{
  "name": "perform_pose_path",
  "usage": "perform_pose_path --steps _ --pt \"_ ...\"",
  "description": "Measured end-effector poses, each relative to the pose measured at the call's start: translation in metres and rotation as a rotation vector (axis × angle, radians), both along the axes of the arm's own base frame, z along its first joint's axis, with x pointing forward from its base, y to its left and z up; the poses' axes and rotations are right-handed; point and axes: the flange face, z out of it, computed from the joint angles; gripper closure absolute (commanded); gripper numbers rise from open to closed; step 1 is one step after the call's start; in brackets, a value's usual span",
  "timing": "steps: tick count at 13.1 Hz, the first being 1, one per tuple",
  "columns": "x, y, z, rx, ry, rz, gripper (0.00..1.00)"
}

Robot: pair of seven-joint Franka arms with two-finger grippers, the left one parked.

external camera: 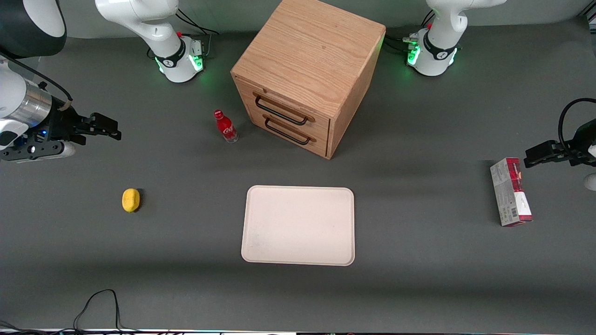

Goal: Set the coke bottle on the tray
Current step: 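Move the right gripper toward the red Coca-Cola bottle beside the cabinet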

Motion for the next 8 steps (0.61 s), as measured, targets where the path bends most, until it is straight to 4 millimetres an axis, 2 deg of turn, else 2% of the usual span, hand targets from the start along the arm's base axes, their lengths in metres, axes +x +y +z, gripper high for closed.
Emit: perform_pose_path --steps 2,5,8 --pt "0.000 0.007 -0.003 0.008 0.007 0.011 0.00" --pt "0.002 0.032 -0.012 0.007 0.023 0.050 0.00" --pt "0.004 0.035 -0.019 0.005 0.034 0.051 0.00"
